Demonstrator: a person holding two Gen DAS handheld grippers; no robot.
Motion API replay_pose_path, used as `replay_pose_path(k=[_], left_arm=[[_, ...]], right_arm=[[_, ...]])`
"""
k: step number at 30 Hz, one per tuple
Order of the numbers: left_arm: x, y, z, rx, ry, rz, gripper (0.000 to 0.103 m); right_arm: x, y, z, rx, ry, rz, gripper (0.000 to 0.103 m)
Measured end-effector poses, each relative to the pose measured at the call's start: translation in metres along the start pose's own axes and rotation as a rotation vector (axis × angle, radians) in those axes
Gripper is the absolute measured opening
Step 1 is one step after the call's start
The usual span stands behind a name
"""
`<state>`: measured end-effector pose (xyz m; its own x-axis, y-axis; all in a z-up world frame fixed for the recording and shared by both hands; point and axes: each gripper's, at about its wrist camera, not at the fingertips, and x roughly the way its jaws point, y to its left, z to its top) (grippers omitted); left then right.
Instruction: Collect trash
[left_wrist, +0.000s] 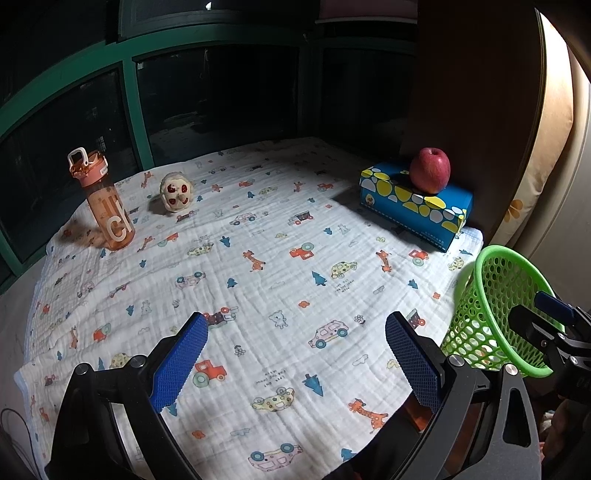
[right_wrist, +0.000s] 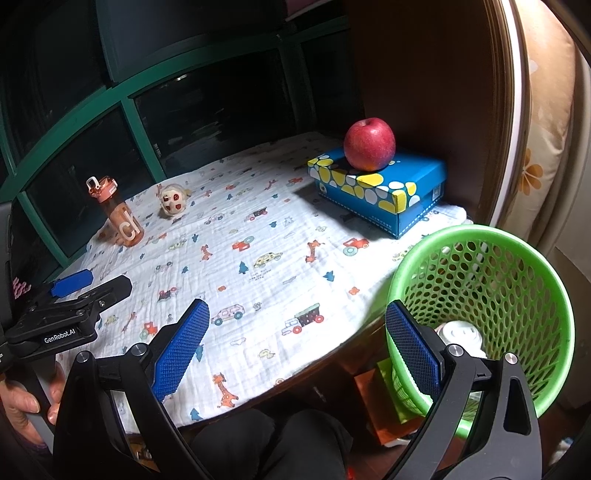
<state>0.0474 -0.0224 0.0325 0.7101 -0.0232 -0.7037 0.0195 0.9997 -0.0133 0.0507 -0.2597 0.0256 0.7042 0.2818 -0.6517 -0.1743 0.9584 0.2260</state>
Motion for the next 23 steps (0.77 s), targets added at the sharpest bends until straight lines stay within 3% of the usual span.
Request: replay_pose_path(k=[23], left_arm=[[0.0034, 0.0022, 0.0001, -0.007, 0.011, 0.009, 0.094]], right_arm=[[0.0072, 0.0036, -0.0015, -0.012, 0.013, 0.017, 0.095]])
